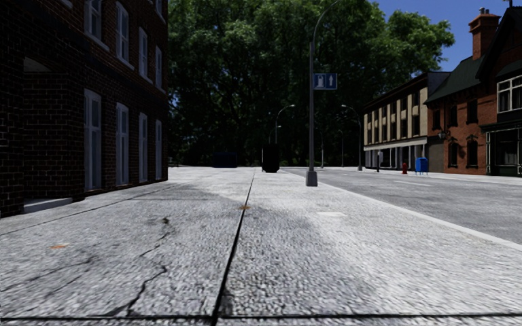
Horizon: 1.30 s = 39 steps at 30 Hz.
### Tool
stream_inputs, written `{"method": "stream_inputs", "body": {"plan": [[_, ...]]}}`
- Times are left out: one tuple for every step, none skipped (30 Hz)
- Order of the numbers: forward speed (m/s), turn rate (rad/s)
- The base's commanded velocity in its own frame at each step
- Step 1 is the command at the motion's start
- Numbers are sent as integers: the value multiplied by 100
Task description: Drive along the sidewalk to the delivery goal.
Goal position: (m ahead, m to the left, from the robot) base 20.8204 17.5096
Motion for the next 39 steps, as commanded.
{"method": "stream_inputs", "body": {"plan": [[200,21],[200,22],[200,22],[200,22],[200,23],[200,23],[200,23],[200,23],[200,23],[200,23],[200,23],[200,23],[200,23],[200,23],[200,23],[200,23],[200,23],[200,23],[200,24],[200,24],[200,25],[200,26],[200,26],[200,26],[200,26],[200,26],[200,26],[200,26],[200,26],[200,26],[200,26],[200,26],[200,26],[200,26],[200,26],[200,26],[200,26],[200,26],[200,26]]}}
